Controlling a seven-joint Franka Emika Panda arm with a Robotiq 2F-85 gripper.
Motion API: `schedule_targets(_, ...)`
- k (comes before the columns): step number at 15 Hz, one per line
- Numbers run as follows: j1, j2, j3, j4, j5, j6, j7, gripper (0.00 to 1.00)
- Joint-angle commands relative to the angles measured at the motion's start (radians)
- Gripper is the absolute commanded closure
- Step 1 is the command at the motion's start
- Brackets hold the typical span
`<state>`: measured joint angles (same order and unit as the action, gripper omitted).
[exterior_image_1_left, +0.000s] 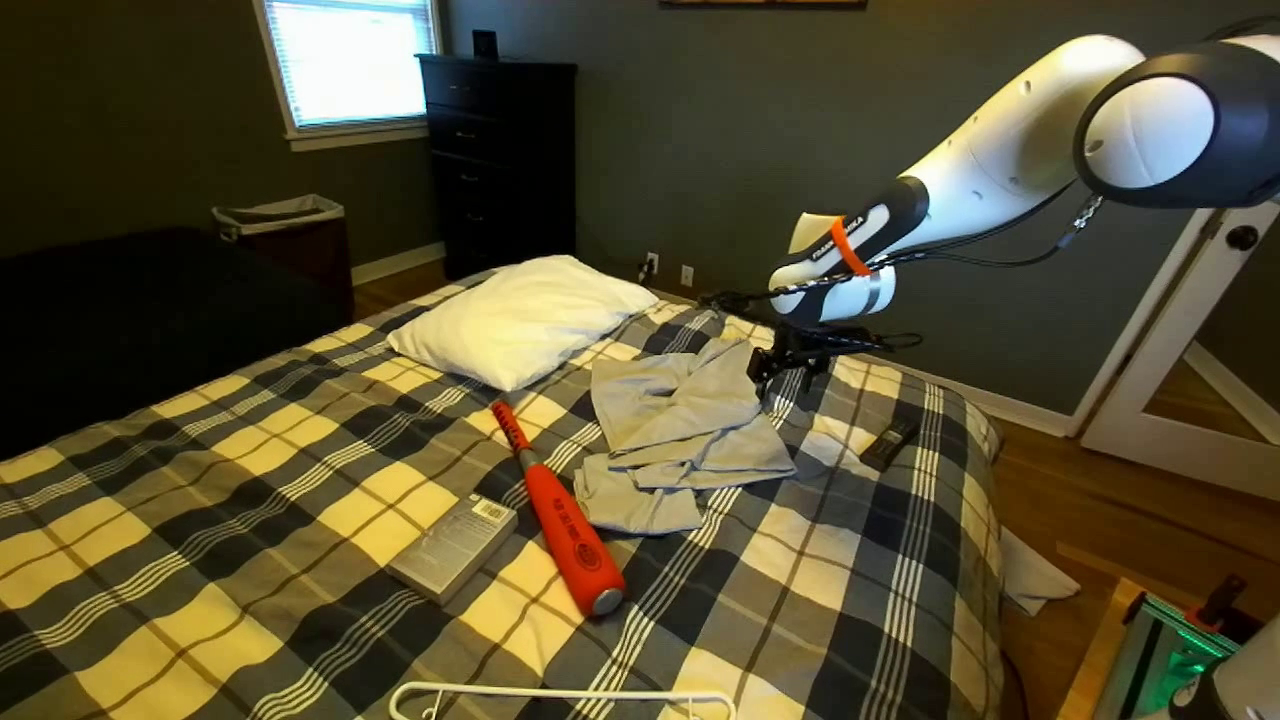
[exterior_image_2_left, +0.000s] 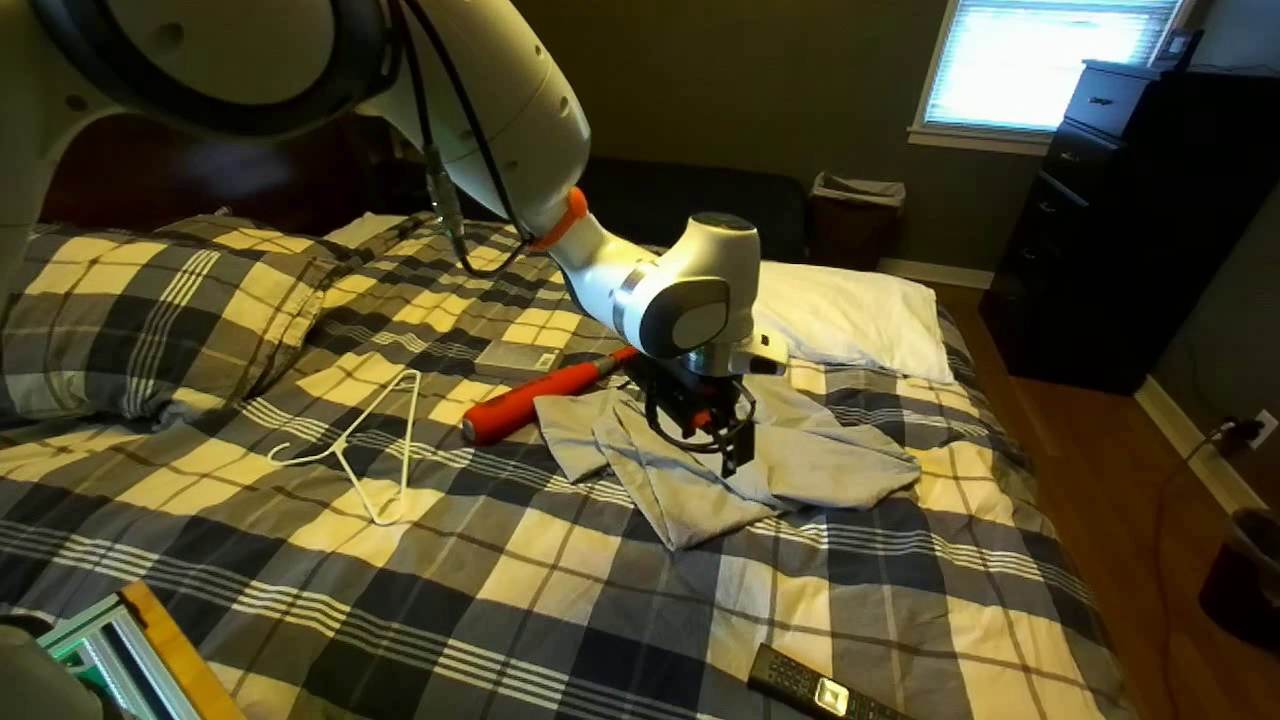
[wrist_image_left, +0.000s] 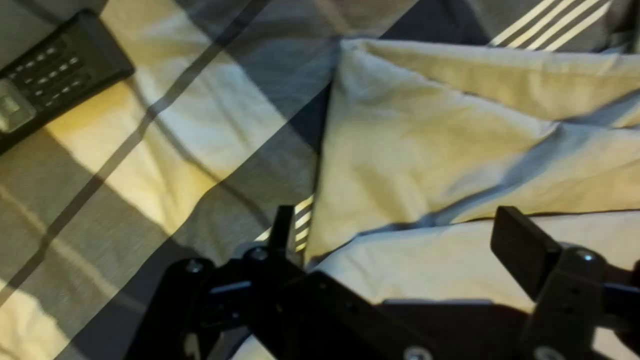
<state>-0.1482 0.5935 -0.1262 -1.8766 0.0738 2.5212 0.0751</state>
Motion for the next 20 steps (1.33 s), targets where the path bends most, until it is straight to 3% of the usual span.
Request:
schedule_targets(1, -0.017, -0.011, 0.034, -0.009, 0.045, -0.018, -0.016, 0.0)
schedule_targets(5, -0.019, -0.014, 0.04, -0.008, 0.054, -0.021, -0.02, 0.0)
schedule_targets(9, -0.096, 0.068, 0.12, 0.039, 0.179, -0.04, -0.084, 0.0)
schedule_targets(15, -0.21, 0.195, 0.214, 0.099, 0.358, 0.194, -0.183, 0.0)
schedule_targets(18, -0.268, 0.255, 0.276, 0.148, 0.39, 0.287, -0.221, 0.0)
schedule_targets(19, -0.28, 0.276, 0.293, 0.169, 0.387, 0.299, -0.225, 0.01)
schedule_targets(20, -0.287, 0.293, 0.305, 0.187, 0.378, 0.302, -0.226, 0.14)
